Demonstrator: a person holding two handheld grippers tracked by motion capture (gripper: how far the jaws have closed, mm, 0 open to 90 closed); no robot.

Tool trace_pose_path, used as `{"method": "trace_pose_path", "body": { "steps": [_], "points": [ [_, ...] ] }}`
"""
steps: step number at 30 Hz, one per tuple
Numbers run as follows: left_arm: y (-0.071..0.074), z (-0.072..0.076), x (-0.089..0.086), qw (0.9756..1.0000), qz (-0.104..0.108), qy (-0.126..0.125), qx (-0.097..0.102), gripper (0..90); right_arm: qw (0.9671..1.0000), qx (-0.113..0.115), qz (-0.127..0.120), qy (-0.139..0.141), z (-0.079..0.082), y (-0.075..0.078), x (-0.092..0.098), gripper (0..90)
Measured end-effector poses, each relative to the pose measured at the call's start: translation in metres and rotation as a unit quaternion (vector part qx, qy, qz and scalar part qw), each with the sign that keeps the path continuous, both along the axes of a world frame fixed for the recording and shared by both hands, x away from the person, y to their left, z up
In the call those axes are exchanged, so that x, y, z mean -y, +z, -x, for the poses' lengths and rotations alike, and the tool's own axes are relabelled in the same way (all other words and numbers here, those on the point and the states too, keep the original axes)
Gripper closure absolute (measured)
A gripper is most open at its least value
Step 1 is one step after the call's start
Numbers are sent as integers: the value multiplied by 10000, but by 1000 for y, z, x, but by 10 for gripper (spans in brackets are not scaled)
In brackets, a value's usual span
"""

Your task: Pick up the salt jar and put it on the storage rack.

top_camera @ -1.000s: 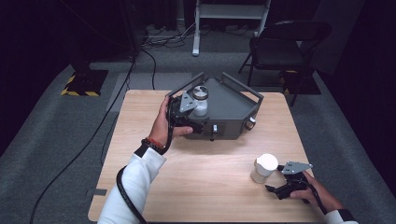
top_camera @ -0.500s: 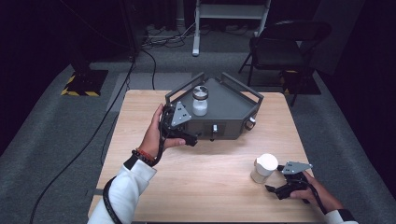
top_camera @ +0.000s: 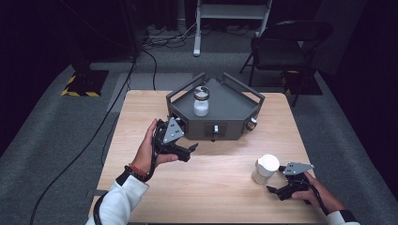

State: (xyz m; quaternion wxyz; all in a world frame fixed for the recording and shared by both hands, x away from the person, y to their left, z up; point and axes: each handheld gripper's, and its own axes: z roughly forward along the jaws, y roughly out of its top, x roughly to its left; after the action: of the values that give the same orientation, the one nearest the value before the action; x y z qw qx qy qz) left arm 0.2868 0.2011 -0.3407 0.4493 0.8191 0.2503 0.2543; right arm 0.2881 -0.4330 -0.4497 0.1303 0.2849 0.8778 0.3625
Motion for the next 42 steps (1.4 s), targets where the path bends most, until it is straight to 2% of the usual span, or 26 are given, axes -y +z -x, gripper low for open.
{"method": "trace_pose_path", "body": {
  "steps": [10, 20, 25, 28, 32, 38, 42],
  "points": [
    [-19, 11, -7, 9998, -172, -3, -134, 3, 10000, 3, 2, -11, 0, 0, 0, 0],
    [-38, 18, -11, 9994, -205, 0, -281, 3, 10000, 3, 3, -23, 1, 0, 0, 0],
    [-51, 20, -13, 9989, -169, -13, -440, 3, 10000, 4, 3, -23, 1, 0, 0, 0],
    [-55, 22, -11, 9986, -231, -51, -471, 3, 10000, 3, 2, -23, 1, 0, 0, 0],
    [-61, 24, -11, 9985, -196, -69, -497, 3, 10000, 3, 2, -23, 1, 0, 0, 0],
    [-70, 22, -9, 9972, -383, -124, -634, 3, 10000, 4, 2, -28, 1, 0, 0, 0],
    [-75, 20, -9, 9964, -432, -127, -715, 4, 10000, 3, 1, -28, 1, 0, 0, 0]
  ]
}}
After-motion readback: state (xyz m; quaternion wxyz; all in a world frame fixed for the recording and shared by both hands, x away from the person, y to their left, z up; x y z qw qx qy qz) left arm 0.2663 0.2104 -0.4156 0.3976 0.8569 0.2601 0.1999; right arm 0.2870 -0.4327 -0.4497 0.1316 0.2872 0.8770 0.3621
